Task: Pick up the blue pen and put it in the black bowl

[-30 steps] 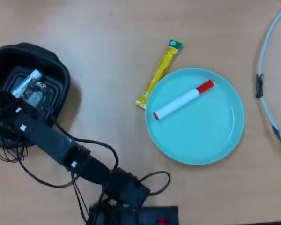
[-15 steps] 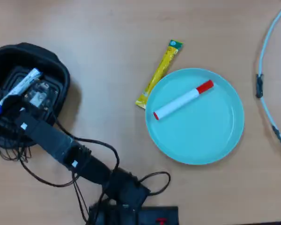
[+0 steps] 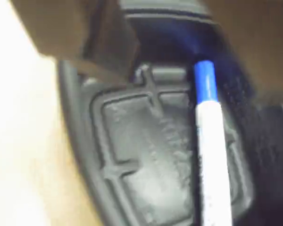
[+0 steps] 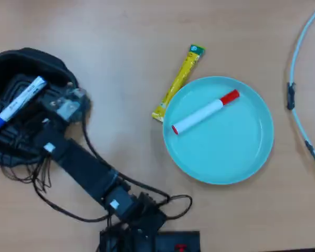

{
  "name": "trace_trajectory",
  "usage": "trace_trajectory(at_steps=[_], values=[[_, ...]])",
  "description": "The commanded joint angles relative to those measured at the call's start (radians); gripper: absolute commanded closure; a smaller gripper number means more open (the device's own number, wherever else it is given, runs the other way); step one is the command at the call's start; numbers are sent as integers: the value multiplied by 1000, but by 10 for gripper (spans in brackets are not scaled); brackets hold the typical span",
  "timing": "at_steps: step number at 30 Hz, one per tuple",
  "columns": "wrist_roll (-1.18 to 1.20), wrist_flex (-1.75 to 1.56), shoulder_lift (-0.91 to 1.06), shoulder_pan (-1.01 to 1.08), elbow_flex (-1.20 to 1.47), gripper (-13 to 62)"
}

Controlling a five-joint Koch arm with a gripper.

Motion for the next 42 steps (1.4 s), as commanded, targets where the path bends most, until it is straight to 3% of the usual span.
trace_trajectory(at_steps=[1, 7, 15, 31, 42], values=[[-31, 25, 155, 58, 41, 247], [-156, -252, 541, 166, 535, 248], [-52, -565, 879, 449, 1126, 250], [44, -1181, 884, 769, 1936, 245], [31, -1362, 881, 773, 2141, 251]])
